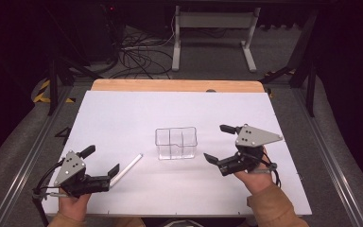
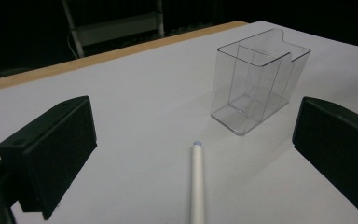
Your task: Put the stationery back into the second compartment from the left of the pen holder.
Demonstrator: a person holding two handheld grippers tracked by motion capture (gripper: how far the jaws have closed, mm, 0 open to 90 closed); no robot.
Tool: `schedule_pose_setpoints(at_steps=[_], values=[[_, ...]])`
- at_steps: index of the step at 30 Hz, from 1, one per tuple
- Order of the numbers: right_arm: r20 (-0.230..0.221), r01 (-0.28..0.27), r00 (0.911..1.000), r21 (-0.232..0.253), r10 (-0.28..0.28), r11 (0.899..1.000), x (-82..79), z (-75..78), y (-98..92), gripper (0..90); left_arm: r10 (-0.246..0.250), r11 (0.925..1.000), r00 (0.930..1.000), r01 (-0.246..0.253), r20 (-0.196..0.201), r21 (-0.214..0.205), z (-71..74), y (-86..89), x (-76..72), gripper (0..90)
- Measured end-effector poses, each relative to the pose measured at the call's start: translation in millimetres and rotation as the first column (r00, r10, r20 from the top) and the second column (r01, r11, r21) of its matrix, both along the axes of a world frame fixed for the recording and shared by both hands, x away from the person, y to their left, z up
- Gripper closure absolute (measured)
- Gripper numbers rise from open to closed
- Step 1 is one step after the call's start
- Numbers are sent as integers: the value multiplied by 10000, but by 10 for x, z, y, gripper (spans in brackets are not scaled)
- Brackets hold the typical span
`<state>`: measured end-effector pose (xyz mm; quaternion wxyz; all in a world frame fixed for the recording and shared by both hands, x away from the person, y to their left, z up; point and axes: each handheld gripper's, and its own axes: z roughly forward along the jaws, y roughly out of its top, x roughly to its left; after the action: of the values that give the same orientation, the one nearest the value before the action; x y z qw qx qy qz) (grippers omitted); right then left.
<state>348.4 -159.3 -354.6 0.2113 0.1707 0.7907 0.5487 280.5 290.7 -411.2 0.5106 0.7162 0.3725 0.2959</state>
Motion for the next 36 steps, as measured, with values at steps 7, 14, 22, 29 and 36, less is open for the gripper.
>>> schedule_pose_setpoints(at_steps=[7,14,22,29,36], values=[[65,367,9993,569,-371,9977,-159,-243,-230,22,-389,9987,9987,399,-334,304,40,-71,55,6],[-282,729,9971,947,-705,9928,-254,-434,-410,22,-746,9958,9947,781,-714,471,110,-124,141,13],[-403,963,9949,1027,-926,9900,-283,-541,-542,22,-797,9915,9856,939,-1490,906,176,-230,342,13],[-401,913,9954,1069,-875,9901,-279,-573,-562,24,-1105,9865,9637,1361,-2429,909,170,-314,504,12],[-389,521,9981,1175,-478,9917,-285,-584,-556,24,-1154,9803,9526,1550,-2815,1226,113,-339,597,14]])
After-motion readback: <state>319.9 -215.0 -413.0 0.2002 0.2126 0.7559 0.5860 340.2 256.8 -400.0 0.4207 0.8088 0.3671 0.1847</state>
